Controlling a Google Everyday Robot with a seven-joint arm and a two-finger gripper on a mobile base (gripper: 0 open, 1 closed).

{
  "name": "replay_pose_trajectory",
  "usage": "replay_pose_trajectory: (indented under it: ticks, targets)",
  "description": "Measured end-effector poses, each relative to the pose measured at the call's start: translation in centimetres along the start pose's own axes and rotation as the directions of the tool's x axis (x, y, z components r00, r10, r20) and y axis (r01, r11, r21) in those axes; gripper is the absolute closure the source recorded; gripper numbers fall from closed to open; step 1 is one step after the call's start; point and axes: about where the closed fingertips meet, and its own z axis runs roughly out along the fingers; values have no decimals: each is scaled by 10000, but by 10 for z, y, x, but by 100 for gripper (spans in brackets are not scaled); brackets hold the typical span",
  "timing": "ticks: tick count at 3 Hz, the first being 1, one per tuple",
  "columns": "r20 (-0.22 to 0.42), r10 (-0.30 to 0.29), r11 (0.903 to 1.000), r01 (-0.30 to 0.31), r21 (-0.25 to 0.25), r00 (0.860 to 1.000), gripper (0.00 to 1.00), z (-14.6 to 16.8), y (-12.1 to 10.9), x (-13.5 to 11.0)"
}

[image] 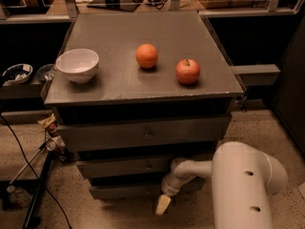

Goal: Open bottom drawer

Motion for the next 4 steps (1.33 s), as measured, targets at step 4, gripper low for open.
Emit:
replay_pose_trajectory:
  ticks: [4]
  targets:
    - [815,780,9885,-664,-1362,9936,0,-65,61,42]
